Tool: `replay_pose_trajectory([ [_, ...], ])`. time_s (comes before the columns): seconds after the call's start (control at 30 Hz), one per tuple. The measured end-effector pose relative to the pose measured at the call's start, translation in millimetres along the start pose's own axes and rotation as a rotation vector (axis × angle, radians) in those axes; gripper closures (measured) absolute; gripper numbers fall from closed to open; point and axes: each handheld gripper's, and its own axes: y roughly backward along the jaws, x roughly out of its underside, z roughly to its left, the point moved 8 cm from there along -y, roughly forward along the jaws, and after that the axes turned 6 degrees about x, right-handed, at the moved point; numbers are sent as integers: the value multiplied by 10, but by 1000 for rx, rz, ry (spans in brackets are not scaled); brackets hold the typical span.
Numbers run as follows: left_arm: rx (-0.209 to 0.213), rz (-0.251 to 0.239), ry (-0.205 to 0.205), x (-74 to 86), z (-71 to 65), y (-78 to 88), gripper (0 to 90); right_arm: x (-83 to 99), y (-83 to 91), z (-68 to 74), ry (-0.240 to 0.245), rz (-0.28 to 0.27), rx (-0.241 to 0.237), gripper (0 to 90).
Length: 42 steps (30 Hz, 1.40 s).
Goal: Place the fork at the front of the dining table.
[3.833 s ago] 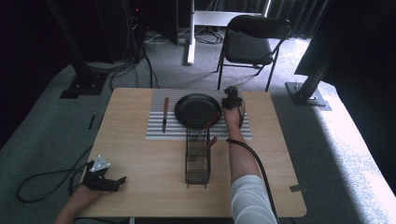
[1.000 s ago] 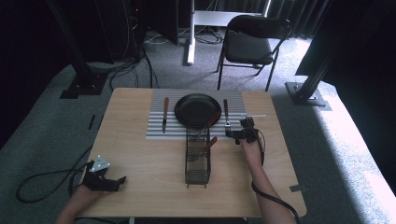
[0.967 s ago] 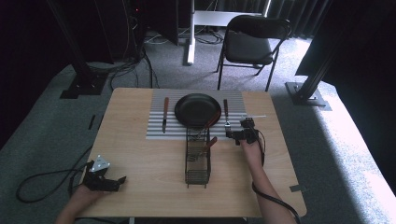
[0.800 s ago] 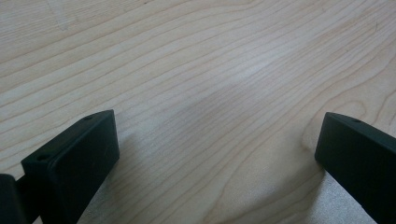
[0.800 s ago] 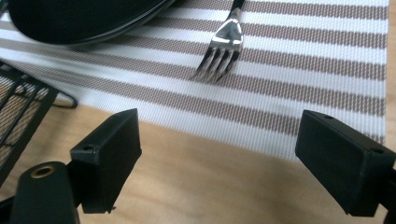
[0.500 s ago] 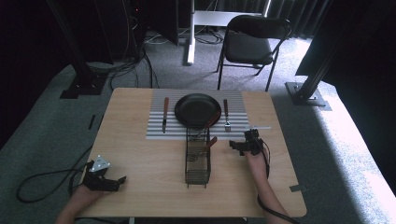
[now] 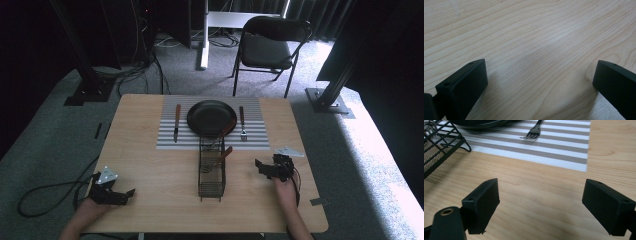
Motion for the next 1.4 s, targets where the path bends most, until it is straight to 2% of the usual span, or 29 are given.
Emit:
replay_pose_trajectory([
  [0.13,0,-1,0,0,0,-1,0,82,84,-74,-17,-6,21,136],
  [0.27,0,0,0,0,0,0,0,232,148,-171,-4,13,78,133],
  [0.37,0,0,0,0,0,0,0,343,218,-255,-15,29,108,128],
  [0.47,0,0,0,0,0,0,0,407,278,-335,-19,22,132,128],
  [0.5,0,0,0,0,0,0,0,440,306,-382,-21,23,154,128],
  [0.67,0,0,0,0,0,0,0,565,401,-506,-57,23,182,128],
  [0.7,0,0,0,0,0,0,0,601,430,-537,-62,27,201,128],
  [0.83,0,0,1,0,-1,0,0,674,493,-583,-78,31,214,128],
  [0.9,0,0,1,0,-1,0,0,722,506,-586,-82,48,194,128],
  [1.07,-3,0,1,1,0,1,0,750,534,-610,-82,53,202,128],
  [1.27,-7,-1,7,3,-3,3,0,808,563,-638,-59,84,244,132],
  [1.4,-6,-1,7,2,-4,2,0,809,562,-638,-58,86,246,131],
])
